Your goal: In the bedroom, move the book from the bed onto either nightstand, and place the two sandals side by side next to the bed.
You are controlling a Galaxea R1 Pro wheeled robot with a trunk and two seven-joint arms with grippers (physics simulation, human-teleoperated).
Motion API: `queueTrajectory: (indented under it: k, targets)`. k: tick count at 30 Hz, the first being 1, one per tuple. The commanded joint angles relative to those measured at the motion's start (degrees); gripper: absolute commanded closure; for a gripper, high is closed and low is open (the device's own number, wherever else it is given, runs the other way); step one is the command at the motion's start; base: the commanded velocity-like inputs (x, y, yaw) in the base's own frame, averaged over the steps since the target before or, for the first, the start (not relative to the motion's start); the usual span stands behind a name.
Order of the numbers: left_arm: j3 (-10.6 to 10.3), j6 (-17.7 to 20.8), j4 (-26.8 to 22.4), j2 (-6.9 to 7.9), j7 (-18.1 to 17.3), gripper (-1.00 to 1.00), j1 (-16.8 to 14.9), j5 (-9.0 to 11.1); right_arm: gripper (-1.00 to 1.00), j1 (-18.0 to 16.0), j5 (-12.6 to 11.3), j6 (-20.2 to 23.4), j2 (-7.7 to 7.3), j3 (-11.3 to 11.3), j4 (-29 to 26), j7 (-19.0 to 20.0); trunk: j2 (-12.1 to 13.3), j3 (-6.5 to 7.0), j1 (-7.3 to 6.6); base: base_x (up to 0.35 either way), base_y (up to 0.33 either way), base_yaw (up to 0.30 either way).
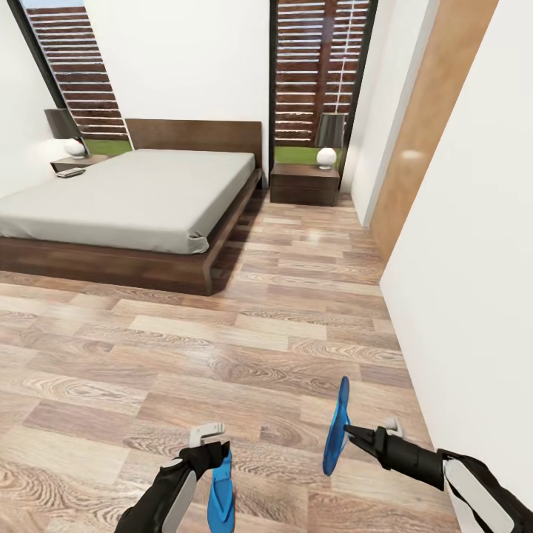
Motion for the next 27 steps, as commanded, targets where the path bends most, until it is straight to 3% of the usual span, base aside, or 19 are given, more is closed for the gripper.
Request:
queueTrajectory:
  k: [1, 6, 18, 25, 27]
  targets:
    - [-0.21, 0.32, -0.16, 0.03, 0.46, -1.0, -0.01, 0.59, 1.0, -0.04, -0.45, 0.55, -0.1, 0.09, 0.14, 0.45, -0.02, -0.04, -0.01, 0.0, 0.0, 0.0]
    - [-0.21, 0.59, -0.4, -0.02, 0.62, -1.0, -0.01, 0.59, 1.0, -0.03, -0.54, 1.02, -0.14, -0.16, 0.37, 1.12, -0.02, -0.04, -0.01, 0.0, 0.0, 0.0]
    - [-0.21, 0.62, -0.43, -0.05, 0.64, -1.0, -0.01, 0.59, 1.0, -0.03, -0.54, 0.59, 0.0, -0.24, 0.4, 0.98, -4.83, -2.2, 2.63, 0.0, 0.0, 0.0]
    - [-0.24, 0.62, -0.4, -0.13, 0.64, -1.0, -0.01, 0.59, 1.0, -0.04, -0.31, -5.18, 0.56, -0.23, 2.37, 0.53, -7.64, -3.46, 4.16, 0.0, 0.0, 0.0]
    - [-0.26, 0.62, -0.43, -0.14, 0.64, -1.0, -0.01, 0.59, 1.0, -0.03, -0.52, -5.57, 0.55, -1.58, 2.52, 0.62, -8.44, -3.81, 4.6, 0.0, 0.0, 0.0]
